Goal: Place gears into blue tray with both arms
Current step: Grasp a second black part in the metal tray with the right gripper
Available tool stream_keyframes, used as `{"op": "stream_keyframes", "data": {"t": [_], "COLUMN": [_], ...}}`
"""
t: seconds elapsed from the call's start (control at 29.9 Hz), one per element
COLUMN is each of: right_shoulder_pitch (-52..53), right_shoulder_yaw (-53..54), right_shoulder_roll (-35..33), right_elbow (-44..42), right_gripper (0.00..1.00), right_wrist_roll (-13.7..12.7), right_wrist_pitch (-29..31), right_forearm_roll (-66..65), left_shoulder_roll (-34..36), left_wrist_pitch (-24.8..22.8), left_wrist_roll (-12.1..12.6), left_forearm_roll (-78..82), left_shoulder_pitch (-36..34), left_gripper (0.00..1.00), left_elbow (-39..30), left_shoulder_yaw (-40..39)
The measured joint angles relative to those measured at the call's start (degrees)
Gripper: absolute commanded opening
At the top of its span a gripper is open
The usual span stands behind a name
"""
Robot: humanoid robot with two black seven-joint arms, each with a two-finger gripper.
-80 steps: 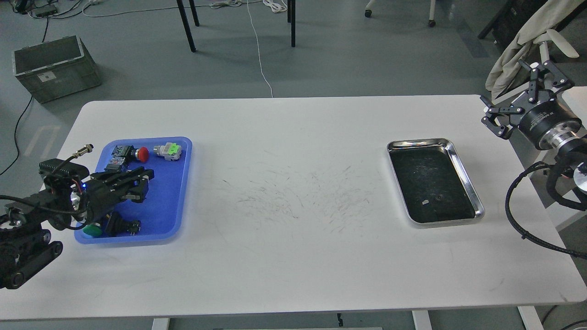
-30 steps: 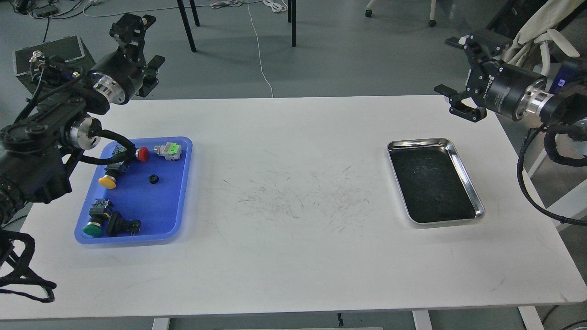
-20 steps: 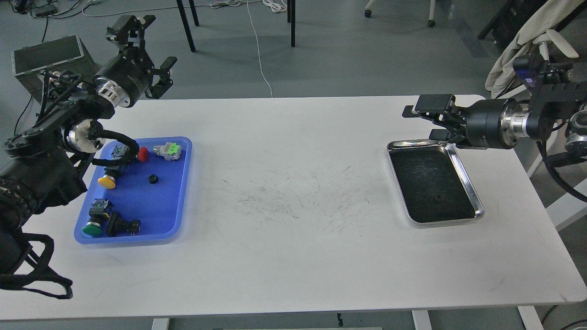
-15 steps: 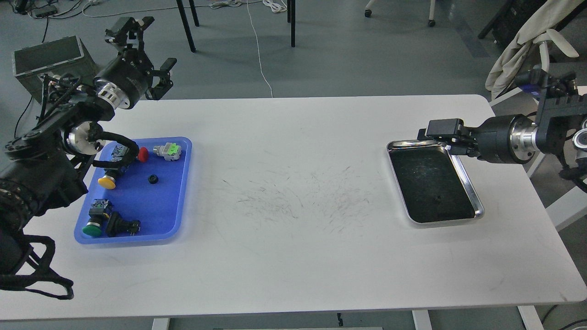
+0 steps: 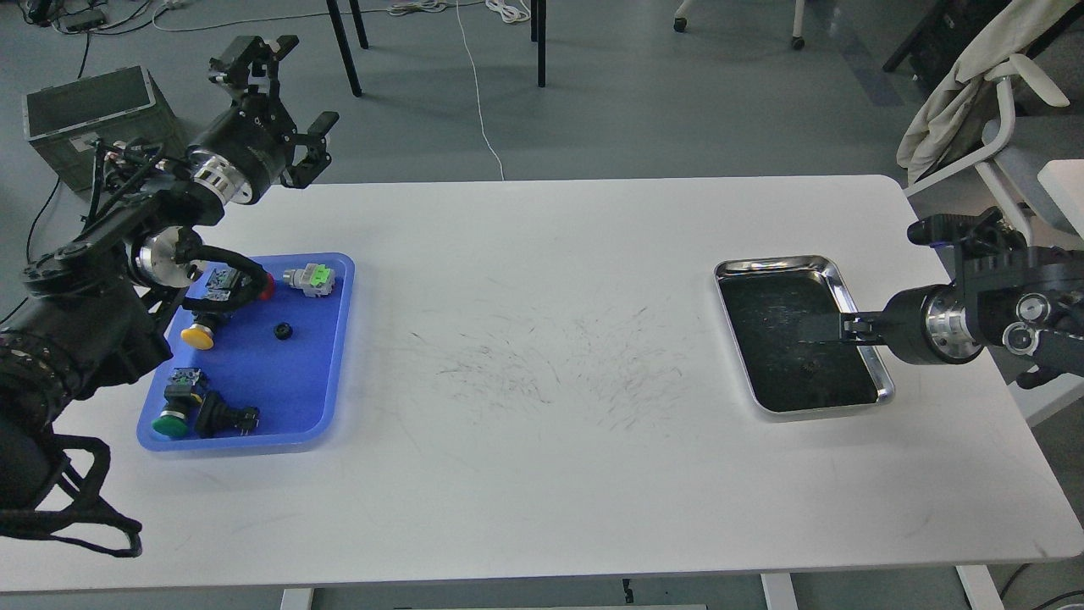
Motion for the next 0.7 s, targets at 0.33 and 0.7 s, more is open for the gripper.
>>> {"op": "stream_keyframes", "data": {"t": [0.33, 0.7], "right_shoulder_pitch": [-2.94, -4.42], "right_shoulder_yaw": [-2.93, -3.82], "right_shoulder_roll": [6.96, 7.86], "right_elbow": [-5.66, -6.75], "right_gripper": [0.88, 0.07], "right_wrist_roll": [0.06, 0.23], "right_wrist_pitch": [-2.53, -3.14], "right_forearm_roll": [-0.94, -1.66], "left_shoulder_roll": [0.01, -0.14], "left_wrist_pitch": [0.07, 0.15], "left_wrist_roll": [-0.06, -0.07], "left_forearm_roll": [-0.08, -0.08], "left_shoulder_pitch": [-0.03, -0.04], "left_gripper": [0.98, 0.98], "left_elbow": [0.11, 0.12], "left_shoulder_yaw": [0.10, 0.11]}}
